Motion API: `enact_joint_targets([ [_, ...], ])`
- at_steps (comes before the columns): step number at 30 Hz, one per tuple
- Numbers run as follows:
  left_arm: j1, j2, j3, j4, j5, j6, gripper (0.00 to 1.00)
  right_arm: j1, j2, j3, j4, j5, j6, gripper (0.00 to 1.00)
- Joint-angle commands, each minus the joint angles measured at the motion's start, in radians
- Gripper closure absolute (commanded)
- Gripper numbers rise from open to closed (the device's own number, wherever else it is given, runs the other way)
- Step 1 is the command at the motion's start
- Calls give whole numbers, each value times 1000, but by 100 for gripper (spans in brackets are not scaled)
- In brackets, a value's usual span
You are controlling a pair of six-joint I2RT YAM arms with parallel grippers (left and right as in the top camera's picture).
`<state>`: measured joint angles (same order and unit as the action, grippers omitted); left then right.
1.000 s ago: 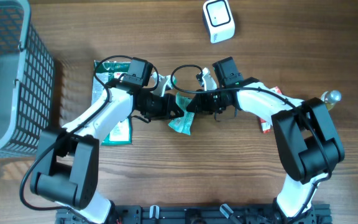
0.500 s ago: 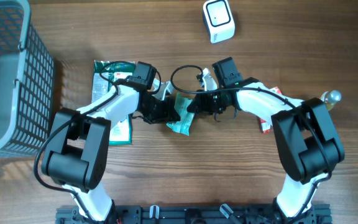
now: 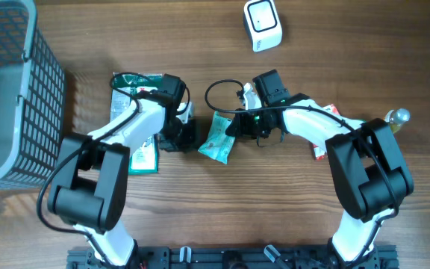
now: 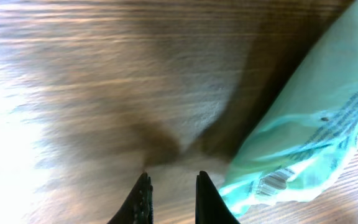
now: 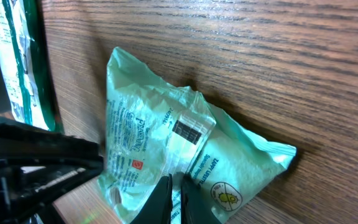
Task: Scan the item barcode
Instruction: 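Grasp the wipes pack with the right gripper beside the left gripper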
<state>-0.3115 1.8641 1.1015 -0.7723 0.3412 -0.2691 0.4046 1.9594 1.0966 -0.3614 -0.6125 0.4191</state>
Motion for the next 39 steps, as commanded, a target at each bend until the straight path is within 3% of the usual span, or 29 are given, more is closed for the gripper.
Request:
enact_joint_targets([
  [1, 1, -126, 39, -2, 18, -8, 87, -9, 18, -11, -13, 146, 3, 91],
  [5, -56, -130, 30, -7, 97, -8, 89, -9, 18, -11, -13, 146, 3, 91],
  [11, -142, -61, 29, -3, 97, -8, 92, -9, 18, -11, -17, 146, 2, 90],
  [21, -148, 33, 29, 23, 35, -12, 92, -9, 17, -9, -16, 138, 10, 88],
  [24, -144, 32, 29, 25, 35, -11, 86, -18, -21, 38, -23, 24, 21, 81],
  [28, -144, 32, 29, 24, 27, -7, 84, -19, -141, 80, -63, 19, 0, 76],
  [31, -143, 29, 36, 19, 36, -8, 84, -14, -170, 80, -120, 19, 21, 79],
  [34, -116, -20, 103, -3, 36, -8, 83, -13, -167, 73, -203, 20, 29, 89],
  [39, -95, -63, 149, 59, 29, -6, 74, 17, -167, 73, -265, 21, 29, 94],
])
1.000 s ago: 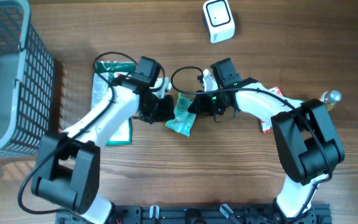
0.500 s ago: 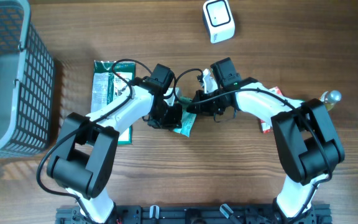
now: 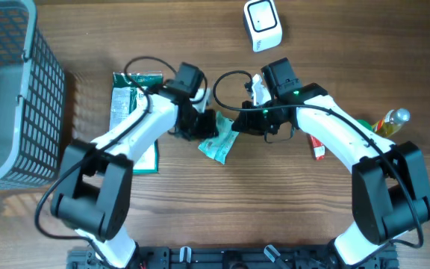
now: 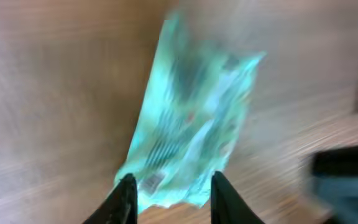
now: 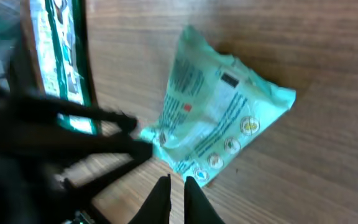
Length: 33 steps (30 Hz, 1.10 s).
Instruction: Scan the item barcode
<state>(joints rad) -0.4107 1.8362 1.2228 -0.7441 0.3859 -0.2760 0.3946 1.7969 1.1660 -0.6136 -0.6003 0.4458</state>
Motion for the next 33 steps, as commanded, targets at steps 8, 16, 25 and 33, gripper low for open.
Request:
enact_joint_targets([
  [8, 2, 35, 25, 128, -25, 3, 86, 48, -4, 3, -44, 133, 116, 96],
  [16, 0, 143, 24, 191, -35, 6, 86, 48, -4, -18, -98, 141, 116, 93],
  [25, 56, 156, 25, 87, -48, -220, 96, 58, -4, -203, 97, 137, 159, 92],
  [33, 166, 65, 49, 42, 156, -278, 79, 58, -4, -237, 160, 139, 161, 91],
])
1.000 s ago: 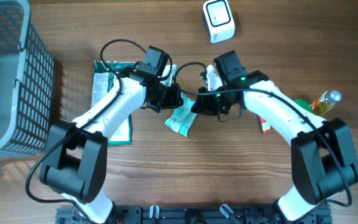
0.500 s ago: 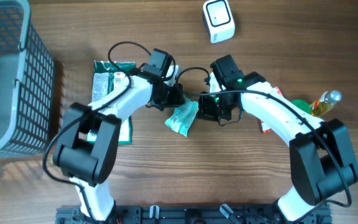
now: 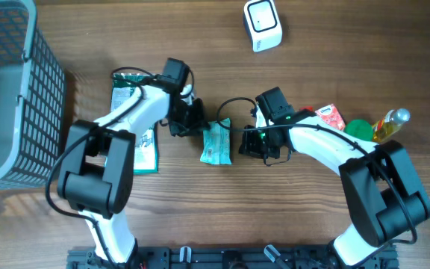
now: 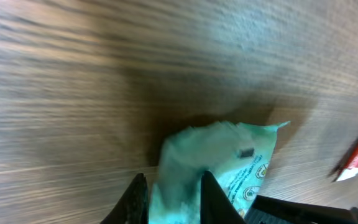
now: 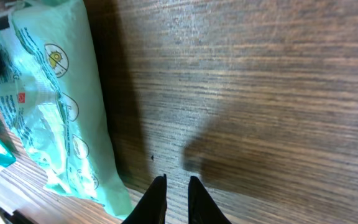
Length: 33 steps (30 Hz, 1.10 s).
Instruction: Scan the item barcode
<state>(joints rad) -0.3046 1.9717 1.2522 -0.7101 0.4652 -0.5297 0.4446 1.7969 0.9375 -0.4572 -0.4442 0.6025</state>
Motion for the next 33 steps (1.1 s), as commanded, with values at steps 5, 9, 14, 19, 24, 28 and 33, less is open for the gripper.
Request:
enact_joint_targets([
  [5, 77, -122, 19, 66, 76, 127, 96, 34, -4, -9, -3, -194, 3, 96],
  [9, 51, -107, 18, 76, 72, 183, 96, 125, -4, -9, 3, -167, 93, 96],
  [14, 29, -90, 18, 82, 31, 182, 94, 194, -4, -9, 6, -58, 241, 96],
  [19, 1, -58, 17, 92, 31, 186, 96, 198, -4, -9, 21, -58, 236, 96],
  [24, -35, -48, 17, 128, 31, 185, 94, 238, -4, -9, 35, -51, 238, 96],
  [28, -40, -31, 17, 127, -19, 182, 94, 292, -4, -9, 77, 6, 262, 96],
  [33, -40, 24, 16, 119, -84, 182, 92, 304, -3, -10, 80, 92, 290, 96],
])
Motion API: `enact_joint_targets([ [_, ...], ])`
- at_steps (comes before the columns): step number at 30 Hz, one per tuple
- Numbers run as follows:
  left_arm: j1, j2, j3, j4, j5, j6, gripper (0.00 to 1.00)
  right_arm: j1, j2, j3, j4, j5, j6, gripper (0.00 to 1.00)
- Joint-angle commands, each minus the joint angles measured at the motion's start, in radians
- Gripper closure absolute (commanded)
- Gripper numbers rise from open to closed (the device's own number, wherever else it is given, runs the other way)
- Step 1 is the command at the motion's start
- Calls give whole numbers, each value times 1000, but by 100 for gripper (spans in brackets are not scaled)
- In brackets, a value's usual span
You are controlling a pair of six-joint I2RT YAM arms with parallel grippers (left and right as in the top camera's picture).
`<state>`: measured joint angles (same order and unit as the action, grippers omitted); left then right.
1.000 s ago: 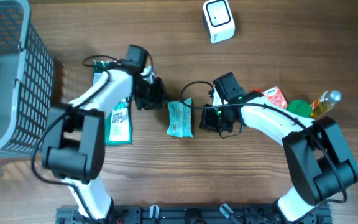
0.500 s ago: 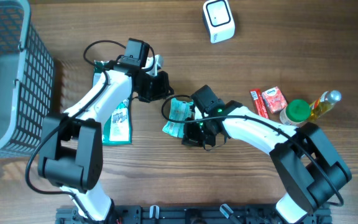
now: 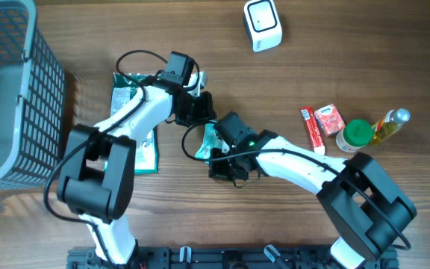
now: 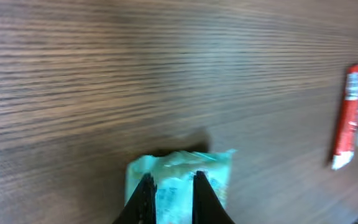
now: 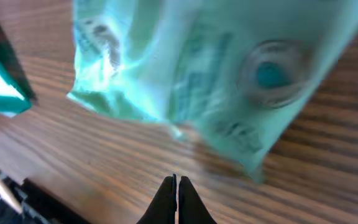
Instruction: Scan the item barcode
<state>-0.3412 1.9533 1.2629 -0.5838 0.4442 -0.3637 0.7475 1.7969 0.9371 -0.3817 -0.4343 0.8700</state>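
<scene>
The mint-green packet (image 3: 209,139) is at mid-table, mostly covered by my arms. In the left wrist view the packet (image 4: 179,160) sits between my left gripper's (image 4: 171,190) fingers, which are closed onto it, and it casts a shadow on the wood. From overhead the left gripper (image 3: 203,118) is at the packet's far end. My right gripper (image 3: 220,169) is just nearer than the packet, shut and empty. In the right wrist view its closed tips (image 5: 177,186) point at bare wood under the packet (image 5: 216,62). The white scanner (image 3: 262,25) stands at the far edge.
A grey mesh basket (image 3: 6,90) fills the far left. A dark green packet (image 3: 131,142) lies left of the arms. At the right are a red tube (image 3: 310,128), a red box (image 3: 327,118), a green-capped jar (image 3: 353,134) and a small bottle (image 3: 390,123).
My left gripper was at the packet's left side and is now at its far end, closed on it. My right gripper has gone from right of the packet to just in front of it, still shut.
First the packet lay tilted between my two grippers, the right one shut beside it. Then my left gripper stood open over its end. A moment ago the packet lay lengthwise with a gripper on each side. Now the left holds it and the right sits below it.
</scene>
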Motion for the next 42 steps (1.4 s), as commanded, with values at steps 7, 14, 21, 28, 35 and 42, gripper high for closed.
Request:
enact_joint_targets([
  [7, -4, 62, 4, -89, -79, 16, 90, 0, -3, -9, 9, 230, 22, 96],
  [14, -3, 60, 5, -249, -79, 19, 89, -51, -4, -9, 22, 259, -24, 96],
  [21, 37, -100, 5, -198, 73, 16, 86, -263, -97, 53, -73, -145, -325, 91],
  [28, -4, -116, 4, -64, 3, 16, 85, -335, -103, 52, -90, -274, -370, 90],
  [35, -55, -39, 3, -25, -42, 15, 84, -299, -78, 3, 23, -236, -288, 96],
  [42, -55, -8, 0, -25, -46, 16, 83, -280, -2, 1, 98, -248, -283, 96],
])
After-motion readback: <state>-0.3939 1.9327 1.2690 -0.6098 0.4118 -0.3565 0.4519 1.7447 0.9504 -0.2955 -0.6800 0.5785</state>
